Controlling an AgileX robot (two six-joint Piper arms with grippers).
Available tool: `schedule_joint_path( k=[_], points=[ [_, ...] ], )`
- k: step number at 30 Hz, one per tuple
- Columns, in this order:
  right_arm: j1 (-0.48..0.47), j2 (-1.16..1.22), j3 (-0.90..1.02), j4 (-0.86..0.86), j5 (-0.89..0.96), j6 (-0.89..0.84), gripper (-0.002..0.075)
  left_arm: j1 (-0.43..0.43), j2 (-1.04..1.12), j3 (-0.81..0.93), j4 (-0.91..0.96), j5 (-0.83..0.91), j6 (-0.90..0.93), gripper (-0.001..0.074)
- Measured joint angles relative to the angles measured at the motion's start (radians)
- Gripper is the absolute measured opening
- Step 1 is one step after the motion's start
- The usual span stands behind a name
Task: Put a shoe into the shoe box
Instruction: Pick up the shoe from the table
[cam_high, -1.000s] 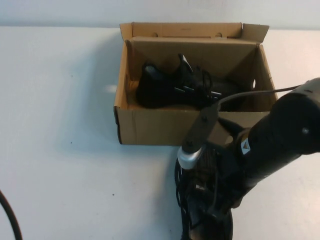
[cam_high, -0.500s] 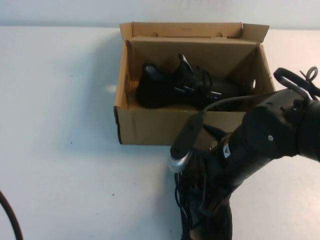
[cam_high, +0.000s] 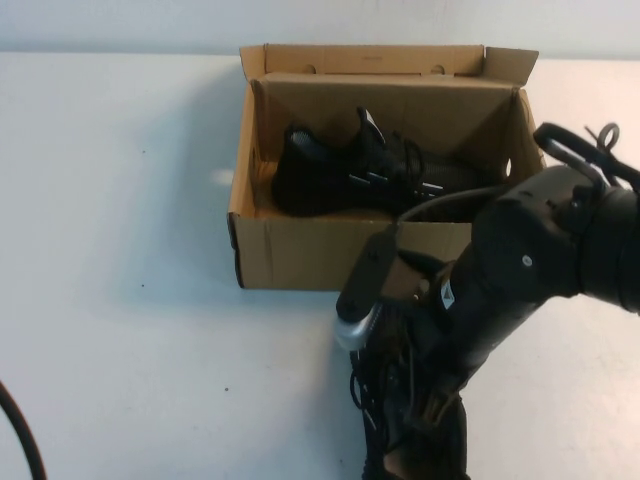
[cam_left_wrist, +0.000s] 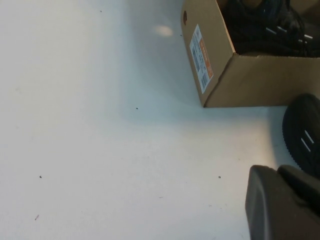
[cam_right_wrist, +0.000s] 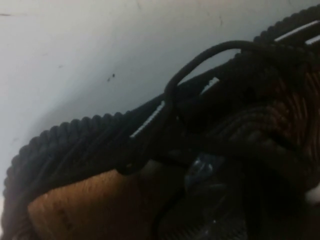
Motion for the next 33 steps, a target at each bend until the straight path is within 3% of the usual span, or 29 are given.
schedule_joint_path(
  k=[8,15,25,33],
  points=[
    [0.0,-0.006,-0.132,-0.008,0.111,-0.034,0.0013,0.0,0.0,0.0,-0.024,0.024,0.0,-0.0001],
    [0.0,-0.019,-0.275,0.075,0.312,-0.126,0.0013,0.0,0.0,0.0,-0.1,0.034,0.007,-0.0001],
    [0.0,-0.04,-0.409,0.164,0.337,-0.199,0.0011,0.0,0.0,0.0,-0.177,0.037,0.042,-0.0001],
    [0.0,-0.042,-0.501,0.147,0.345,-0.411,0.0011,0.0,0.0,0.0,-0.234,0.044,0.069,-0.0001]
  ],
)
